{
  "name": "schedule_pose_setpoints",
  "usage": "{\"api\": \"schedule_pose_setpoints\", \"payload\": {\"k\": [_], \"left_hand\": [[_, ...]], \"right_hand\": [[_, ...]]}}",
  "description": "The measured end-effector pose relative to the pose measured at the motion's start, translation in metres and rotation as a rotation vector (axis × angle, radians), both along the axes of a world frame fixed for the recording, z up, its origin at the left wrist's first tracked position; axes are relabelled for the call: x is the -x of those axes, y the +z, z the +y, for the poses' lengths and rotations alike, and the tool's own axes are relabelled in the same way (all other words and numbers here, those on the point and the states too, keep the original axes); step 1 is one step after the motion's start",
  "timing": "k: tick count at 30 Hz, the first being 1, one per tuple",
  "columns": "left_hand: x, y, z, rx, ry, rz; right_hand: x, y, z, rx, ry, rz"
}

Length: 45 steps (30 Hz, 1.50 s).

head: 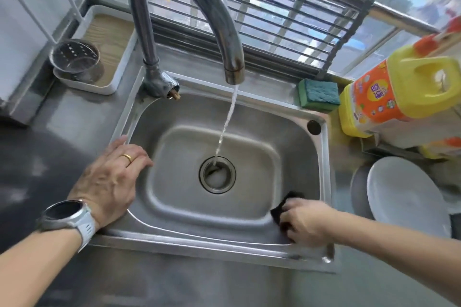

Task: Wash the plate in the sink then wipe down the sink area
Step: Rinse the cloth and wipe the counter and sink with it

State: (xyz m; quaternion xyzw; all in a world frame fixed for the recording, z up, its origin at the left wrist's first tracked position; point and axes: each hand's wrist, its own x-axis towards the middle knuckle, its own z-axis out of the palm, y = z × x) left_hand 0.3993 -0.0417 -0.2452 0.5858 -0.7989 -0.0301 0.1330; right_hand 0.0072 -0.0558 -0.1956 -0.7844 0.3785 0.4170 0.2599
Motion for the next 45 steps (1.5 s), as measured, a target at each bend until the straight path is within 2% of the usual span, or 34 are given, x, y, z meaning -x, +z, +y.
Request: {"api": "schedule_pose_setpoints", "payload": {"k": [5, 8, 10, 11, 13, 15, 18, 19, 23, 25, 27, 29, 31, 35, 36, 38, 39, 42, 45], "left_hand": [[0.002, 0.002, 0.000, -0.008, 0.000, -0.022], [0.003, 0.003, 0.001, -0.005, 0.008, -0.041], [0.003, 0.003, 0.001, -0.014, 0.014, -0.052], [0.003, 0.003, 0.001, -0.016, 0.017, -0.062], [0.005, 0.002, 0.001, -0.022, 0.018, -0.084], [0.004, 0.002, 0.002, -0.021, 0.018, -0.097], [0.004, 0.000, 0.003, -0.011, 0.023, -0.114], [0.004, 0.000, 0.002, -0.007, 0.029, -0.117], [0.004, -0.002, 0.001, 0.018, 0.036, -0.099], [0.004, -0.002, 0.002, 0.025, 0.042, -0.089], [0.005, -0.001, 0.002, 0.034, 0.042, -0.083], [0.005, 0.001, 0.002, 0.041, 0.041, -0.077], [0.005, 0.002, 0.002, 0.019, 0.034, -0.074], [0.007, 0.002, 0.001, -0.065, 0.040, -0.105], [0.012, 0.001, 0.001, -0.094, 0.072, -0.089], [0.032, 0.004, -0.005, -0.165, 0.198, 0.049], [0.046, 0.014, -0.012, -0.250, 0.281, 0.184], [0.086, 0.010, -0.044, -0.606, 0.630, 0.771], [0.110, -0.011, -0.075, -0.967, 1.025, 1.497]], "right_hand": [[0.041, -0.011, -0.084, 0.386, 0.390, 0.055], [0.018, -0.041, -0.157, 0.521, 0.636, 0.010], [-0.012, -0.060, -0.178, 0.571, 0.780, -0.025], [-0.030, -0.071, -0.181, 0.608, 0.843, -0.119], [-0.057, -0.084, -0.179, 0.501, 0.803, -0.296], [-0.082, -0.096, -0.181, 0.507, 0.743, -0.431], [-0.075, -0.101, -0.171, 0.533, 0.507, -0.520], [-0.057, -0.109, -0.161, 0.545, 0.422, -0.479], [0.008, -0.111, -0.102, 0.412, 0.051, -0.130], [-0.004, -0.097, -0.079, 0.347, 0.025, 0.064], [-0.026, -0.089, -0.059, 0.206, -0.008, 0.132], [-0.045, -0.084, -0.041, -0.020, -0.185, 0.094], [-0.056, -0.082, -0.034, -0.233, -0.548, -0.033], [-0.080, -0.077, -0.045, -0.380, -1.481, -0.532], [-0.090, -0.077, -0.054, -0.415, -1.645, -0.659], [-0.113, -0.070, -0.073, -0.476, -1.874, -0.842], [-0.124, -0.069, -0.083, -0.499, -1.958, -0.916], [-0.148, -0.056, -0.099, -0.370, -2.001, -0.992], [-0.161, -0.050, -0.103, -0.255, -1.922, -0.981]]}}
